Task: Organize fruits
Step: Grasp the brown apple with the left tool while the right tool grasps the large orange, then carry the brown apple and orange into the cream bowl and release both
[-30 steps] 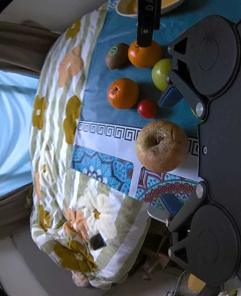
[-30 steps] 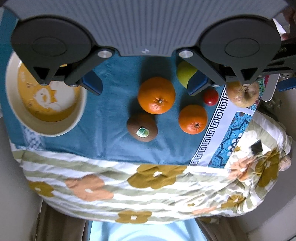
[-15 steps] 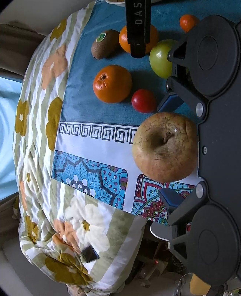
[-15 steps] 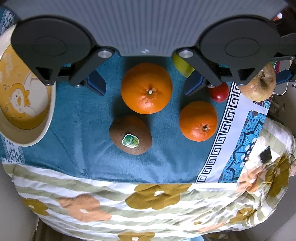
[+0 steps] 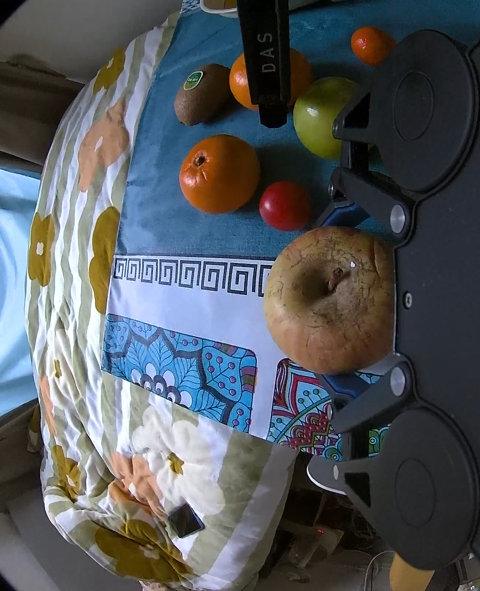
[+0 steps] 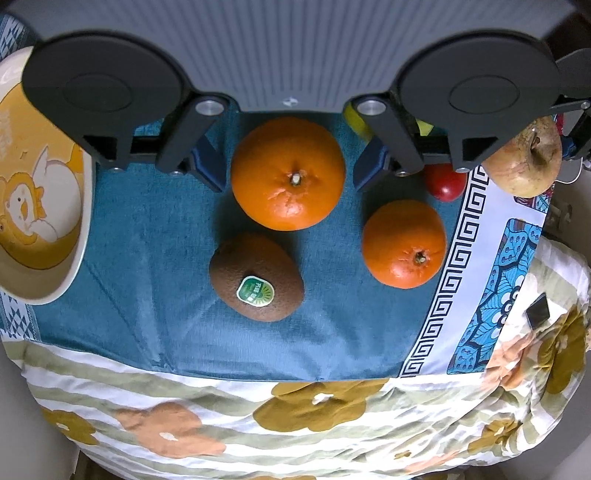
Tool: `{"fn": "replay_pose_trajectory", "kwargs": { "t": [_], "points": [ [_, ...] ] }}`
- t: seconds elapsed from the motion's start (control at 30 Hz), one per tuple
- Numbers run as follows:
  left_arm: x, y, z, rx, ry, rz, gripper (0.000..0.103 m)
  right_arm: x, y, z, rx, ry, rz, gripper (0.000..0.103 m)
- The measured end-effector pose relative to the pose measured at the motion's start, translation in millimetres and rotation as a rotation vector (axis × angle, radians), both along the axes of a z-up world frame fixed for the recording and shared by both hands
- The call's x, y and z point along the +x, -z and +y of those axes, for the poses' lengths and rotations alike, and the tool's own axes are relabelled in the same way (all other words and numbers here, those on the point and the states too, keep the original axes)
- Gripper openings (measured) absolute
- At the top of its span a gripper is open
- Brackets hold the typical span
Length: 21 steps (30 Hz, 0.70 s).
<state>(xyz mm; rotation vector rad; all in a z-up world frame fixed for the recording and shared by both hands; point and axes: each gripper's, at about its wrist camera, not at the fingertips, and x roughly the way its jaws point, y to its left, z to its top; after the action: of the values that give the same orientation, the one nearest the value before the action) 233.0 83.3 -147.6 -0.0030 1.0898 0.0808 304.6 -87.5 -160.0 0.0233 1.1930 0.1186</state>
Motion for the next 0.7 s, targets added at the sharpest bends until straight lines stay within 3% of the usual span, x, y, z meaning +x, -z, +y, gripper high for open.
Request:
{"fn": "replay_pose_trajectory", "kwargs": {
  "t": [0.17, 0.4, 0.7],
  "points": [
    [-1, 0, 2, -0.013, -0.001, -0.008, 0.078, -4, 0, 1, 0.000, 0.012, -0.011, 0.078],
    [-7, -9, 2, 0.002, -0.025, -0.045, 0.077, -9, -2, -5, 0.032, 0.014, -0.029, 0.077],
    [-36, -53, -12, 0.054, -0.110, -0.125, 0.077, -25, -33, -30, 0.090, -0.044, -0.091, 0.076]
  ]
}}
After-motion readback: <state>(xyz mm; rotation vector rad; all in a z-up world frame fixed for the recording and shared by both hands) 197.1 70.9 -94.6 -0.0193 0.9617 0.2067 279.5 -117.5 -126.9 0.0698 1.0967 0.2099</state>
